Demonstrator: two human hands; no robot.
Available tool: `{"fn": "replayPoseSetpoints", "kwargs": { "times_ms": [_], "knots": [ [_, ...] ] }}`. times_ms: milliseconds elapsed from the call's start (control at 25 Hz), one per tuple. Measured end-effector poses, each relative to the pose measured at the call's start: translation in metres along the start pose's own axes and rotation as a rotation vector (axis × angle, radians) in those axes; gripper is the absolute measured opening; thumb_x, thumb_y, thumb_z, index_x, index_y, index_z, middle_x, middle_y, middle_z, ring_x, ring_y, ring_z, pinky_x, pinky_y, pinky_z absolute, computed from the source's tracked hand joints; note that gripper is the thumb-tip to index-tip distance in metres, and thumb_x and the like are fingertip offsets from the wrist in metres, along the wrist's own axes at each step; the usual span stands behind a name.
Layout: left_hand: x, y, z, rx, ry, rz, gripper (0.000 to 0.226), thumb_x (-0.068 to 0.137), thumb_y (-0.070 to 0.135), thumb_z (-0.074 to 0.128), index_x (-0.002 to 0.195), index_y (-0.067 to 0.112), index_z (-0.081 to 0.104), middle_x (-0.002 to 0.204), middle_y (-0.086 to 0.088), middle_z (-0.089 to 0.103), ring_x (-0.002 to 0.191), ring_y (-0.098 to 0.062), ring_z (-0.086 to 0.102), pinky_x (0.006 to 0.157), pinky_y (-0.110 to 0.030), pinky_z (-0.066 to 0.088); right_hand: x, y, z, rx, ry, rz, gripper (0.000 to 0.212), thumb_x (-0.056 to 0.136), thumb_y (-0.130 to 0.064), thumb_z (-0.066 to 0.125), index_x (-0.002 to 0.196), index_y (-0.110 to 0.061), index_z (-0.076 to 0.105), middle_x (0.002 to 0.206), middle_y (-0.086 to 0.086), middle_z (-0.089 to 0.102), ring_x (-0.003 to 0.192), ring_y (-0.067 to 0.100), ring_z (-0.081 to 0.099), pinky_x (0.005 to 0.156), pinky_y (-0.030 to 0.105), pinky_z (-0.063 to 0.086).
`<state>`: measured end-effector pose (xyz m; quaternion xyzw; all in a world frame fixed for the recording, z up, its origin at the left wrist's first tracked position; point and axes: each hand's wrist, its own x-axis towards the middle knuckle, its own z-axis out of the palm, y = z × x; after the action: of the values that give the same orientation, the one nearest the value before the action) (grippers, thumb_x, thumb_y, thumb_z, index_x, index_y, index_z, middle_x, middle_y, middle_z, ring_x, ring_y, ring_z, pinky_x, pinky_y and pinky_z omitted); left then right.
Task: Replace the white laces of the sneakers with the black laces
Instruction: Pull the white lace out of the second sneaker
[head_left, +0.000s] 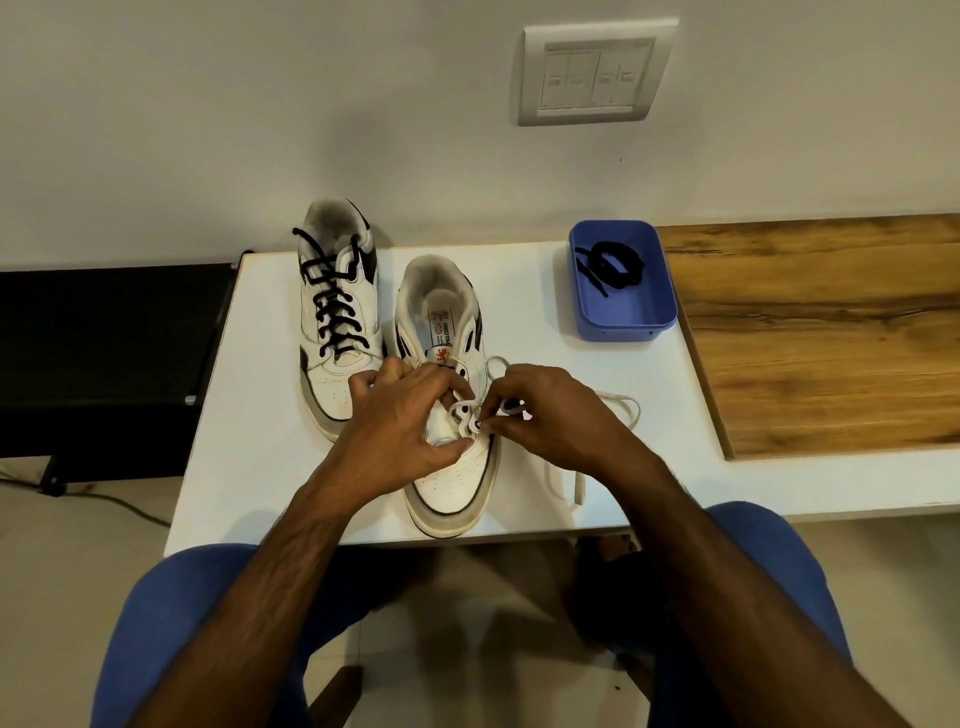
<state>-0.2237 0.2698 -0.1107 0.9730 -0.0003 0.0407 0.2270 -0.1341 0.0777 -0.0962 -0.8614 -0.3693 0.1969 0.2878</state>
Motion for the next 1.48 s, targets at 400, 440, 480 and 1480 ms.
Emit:
{"fn": "replayPoseSetpoints", "kwargs": {
  "times_ms": [400,440,480,1480],
  "knots": [
    [0.001,0.000,0.000,0.022,-0.006,0.013,0.049,0.075,0.052,0.078,0.115,0.042,0.052,0.103,0.027,0.055,0.102,-0.004,0.037,0.085,-0.033,0.018,-0.014,0.002,-0.039,1.009,0.078,0.042,0.013,0.100,-0.021,0.055,0.095,-0.009,0.053,0.073,0.006,0.056,0.060,0.014,0.048,0.060,0.026,0.042],
    [0.001,0.000,0.000,0.025,-0.005,0.012,0.049,0.075,0.052,0.078,0.115,0.042,0.052,0.103,0.027,0.054,0.103,-0.004,0.036,0.084,-0.032,0.017,-0.012,0.004,-0.034,0.741,0.069,0.107,0.017,0.097,-0.027,0.063,0.098,-0.012,0.056,0.075,0.000,0.059,0.061,0.010,0.052,0.063,0.026,0.045],
    [0.001,0.000,0.000,0.025,-0.002,0.011,0.048,0.075,0.052,0.078,0.115,0.042,0.052,0.103,0.027,0.054,0.103,-0.004,0.036,0.084,-0.032,0.016,-0.009,0.006,-0.028,0.464,0.045,0.135,0.021,0.093,-0.036,0.069,0.101,-0.019,0.060,0.078,-0.007,0.062,0.064,0.006,0.056,0.066,0.026,0.048],
    [-0.004,0.004,0.006,0.087,0.166,0.176,0.023,0.089,0.029,0.050,0.107,0.028,0.064,0.110,0.011,0.055,0.112,-0.016,0.053,0.091,-0.034,0.020,-0.011,0.049,-0.006,-0.189,-0.083,0.426,0.091,0.070,-0.058,0.083,0.146,-0.030,0.042,0.144,0.001,0.036,0.130,0.027,0.037,0.103,0.046,0.043]
  ]
}}
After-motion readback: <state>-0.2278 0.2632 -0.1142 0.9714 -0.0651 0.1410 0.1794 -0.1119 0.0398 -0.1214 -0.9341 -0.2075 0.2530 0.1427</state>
